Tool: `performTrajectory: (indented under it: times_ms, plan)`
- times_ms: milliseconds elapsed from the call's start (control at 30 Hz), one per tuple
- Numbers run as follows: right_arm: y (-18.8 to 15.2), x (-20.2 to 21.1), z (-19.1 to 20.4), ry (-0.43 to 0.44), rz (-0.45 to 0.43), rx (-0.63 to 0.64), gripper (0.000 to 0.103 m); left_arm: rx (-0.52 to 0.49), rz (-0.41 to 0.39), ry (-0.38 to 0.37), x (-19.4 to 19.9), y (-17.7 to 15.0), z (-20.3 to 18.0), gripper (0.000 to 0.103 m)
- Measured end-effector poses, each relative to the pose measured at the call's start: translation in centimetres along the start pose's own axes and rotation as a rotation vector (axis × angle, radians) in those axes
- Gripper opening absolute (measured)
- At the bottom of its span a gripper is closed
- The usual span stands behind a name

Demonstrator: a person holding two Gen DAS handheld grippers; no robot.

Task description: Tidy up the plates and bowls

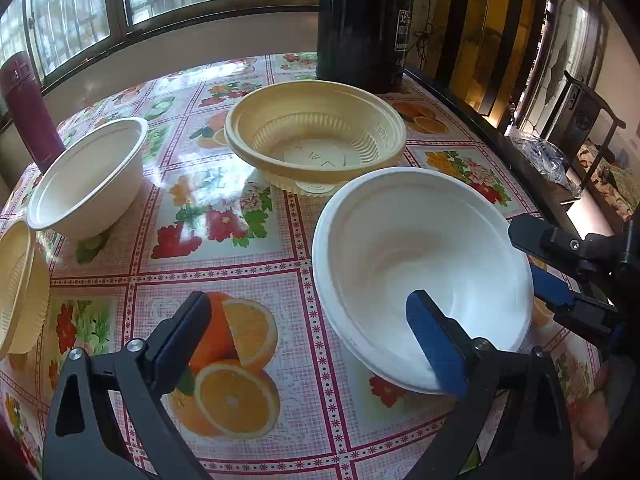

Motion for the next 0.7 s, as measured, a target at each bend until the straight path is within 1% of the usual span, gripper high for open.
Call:
performTrajectory:
  times_ms: [33,67,100,133,167,200,267,333,400,433,567,633,700]
  plan:
    - [0.0,-0.1,0.0,-0.006,0.001,0.007,0.051,0.002,0.001,-0.006,0.0,0.0,0.1,0.091]
    - [-0.1,-0.2,0.0,-0.009,0.003,0.014,0.043,0.005,0.004,-0.014,0.0,-0.1,0.1,0.088]
    - [-0.1,-0.2,0.0,-0.014,0.002,0.021,0.036,0.012,0.009,-0.023,-0.1,-0.1,0.2,0.077]
    - [-0.1,-0.2,0.0,-0.024,-0.004,0.031,0.033,0.022,0.014,-0.038,-0.1,-0.2,0.2,0.062]
    - [-0.1,-0.3,-0.1,-0.042,-0.006,0.041,0.027,0.035,0.02,-0.059,-0.2,-0.2,0.3,0.054]
    - [-0.1,-0.3,-0.1,-0.042,-0.002,0.045,0.021,0.053,0.023,-0.09,-0.1,-0.3,0.4,0.049]
    - [-0.2,-0.4,0.1,-0.04,-0.001,0.055,0.018,0.077,0.025,-0.12,-0.1,-0.3,0.5,0.045]
    - [-0.3,-0.3,0.4,-0.043,-0.003,0.076,0.018,0.081,0.026,-0.142,0.0,-0.4,0.3,0.034]
    - [-0.3,-0.3,0.7,-0.047,-0.008,0.097,0.014,0.077,0.026,-0.162,0.1,-0.4,0.0,0.03]
    - [-0.3,-0.3,0.8,-0.053,-0.009,0.106,0.014,0.075,0.028,-0.169,0.1,-0.4,-0.2,0.027]
    - [-0.4,-0.3,0.8,-0.052,0.0,0.106,0.013,0.078,0.035,-0.176,0.3,-0.4,-0.3,0.026]
    - [-0.6,-0.4,0.9,-0.04,0.014,0.101,0.013,0.079,0.037,-0.176,0.6,-0.4,-0.1,0.021]
    - [-1.0,-0.3,1.3,-0.039,0.017,0.112,0.013,0.081,0.037,-0.17,1.0,-0.7,0.2,0.021]
Point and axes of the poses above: each gripper's, at about its wrist camera, not at the fingertips, and x roughly against the way its jaws point, z to its left, y to its top, the point moved 6 cm from there along -x, roughly the way its jaws point, and after that the axes turned 6 degrees about -z, right-handed, at the moved point
